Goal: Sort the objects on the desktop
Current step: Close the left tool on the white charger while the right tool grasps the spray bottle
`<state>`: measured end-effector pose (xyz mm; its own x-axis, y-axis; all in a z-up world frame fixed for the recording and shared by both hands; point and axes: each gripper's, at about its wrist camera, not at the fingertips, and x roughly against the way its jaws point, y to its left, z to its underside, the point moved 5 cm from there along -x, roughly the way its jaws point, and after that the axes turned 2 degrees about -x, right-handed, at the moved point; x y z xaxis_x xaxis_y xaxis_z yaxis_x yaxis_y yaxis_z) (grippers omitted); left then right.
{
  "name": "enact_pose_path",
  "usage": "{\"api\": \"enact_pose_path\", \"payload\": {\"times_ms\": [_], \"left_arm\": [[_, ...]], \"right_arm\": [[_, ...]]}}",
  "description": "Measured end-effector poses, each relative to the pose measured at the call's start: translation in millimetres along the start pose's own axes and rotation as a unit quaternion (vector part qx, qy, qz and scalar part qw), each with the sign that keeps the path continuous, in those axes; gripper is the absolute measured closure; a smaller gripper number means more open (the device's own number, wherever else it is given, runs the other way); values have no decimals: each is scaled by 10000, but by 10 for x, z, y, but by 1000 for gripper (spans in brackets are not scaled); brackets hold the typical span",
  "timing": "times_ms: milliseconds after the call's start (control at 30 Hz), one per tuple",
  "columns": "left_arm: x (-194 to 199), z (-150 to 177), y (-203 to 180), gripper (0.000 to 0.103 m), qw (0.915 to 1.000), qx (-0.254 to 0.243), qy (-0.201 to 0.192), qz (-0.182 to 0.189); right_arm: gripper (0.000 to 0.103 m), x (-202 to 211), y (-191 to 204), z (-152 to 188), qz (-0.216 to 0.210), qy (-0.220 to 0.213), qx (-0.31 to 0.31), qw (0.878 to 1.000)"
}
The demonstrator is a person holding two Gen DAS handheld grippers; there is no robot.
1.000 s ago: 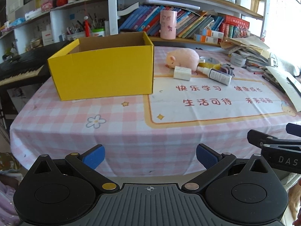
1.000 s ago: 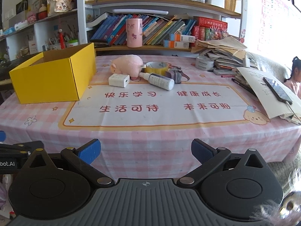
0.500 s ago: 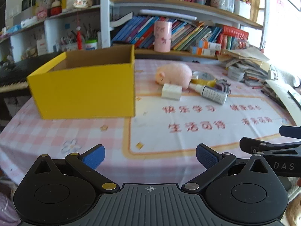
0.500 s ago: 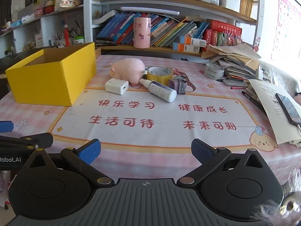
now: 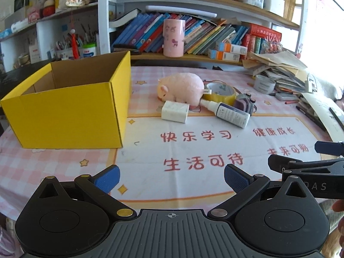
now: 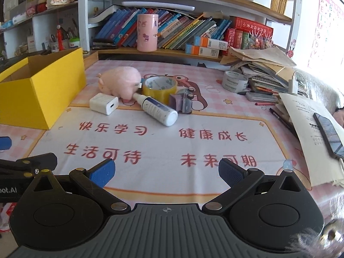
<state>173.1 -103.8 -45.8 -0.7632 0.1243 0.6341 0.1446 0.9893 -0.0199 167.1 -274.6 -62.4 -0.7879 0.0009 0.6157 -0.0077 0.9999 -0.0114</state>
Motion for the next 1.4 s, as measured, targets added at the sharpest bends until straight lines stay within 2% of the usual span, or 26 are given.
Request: {"api": "enact_pose_path", "payload": {"times_ms": [433, 833, 967, 1033, 1133, 1233, 1400], "left_arm": [[-296, -187, -264, 0, 9996, 107, 139, -219], [-584, -417, -404, 0, 9980, 97, 239, -577], [-718, -469, -406, 0, 9975, 120, 459, -521], [-745, -499, -396, 0, 9979, 164, 384, -503], [-804, -560, -399, 0, 9969, -27, 286, -739], [-864, -601, -394, 0, 9963, -137, 238, -815], [-967, -646, -378, 2, 9964, -154, 223, -808]], "right_arm": [[0, -393, -341, -215, -366, 136, 51, 9992], [0, -846, -584, -469, -505, 363, 113, 9980], [0, -959, -616, -540, -595, 284, 206, 9976], [0, -1002, -616, -579, -678, 179, 322, 9970], [1, -1063, -609, -634, -906, 74, 539, 9944], [3, -1127, -599, -683, -1144, 53, 686, 9910], [27, -1261, -566, -751, -1261, 99, 831, 9885]]}}
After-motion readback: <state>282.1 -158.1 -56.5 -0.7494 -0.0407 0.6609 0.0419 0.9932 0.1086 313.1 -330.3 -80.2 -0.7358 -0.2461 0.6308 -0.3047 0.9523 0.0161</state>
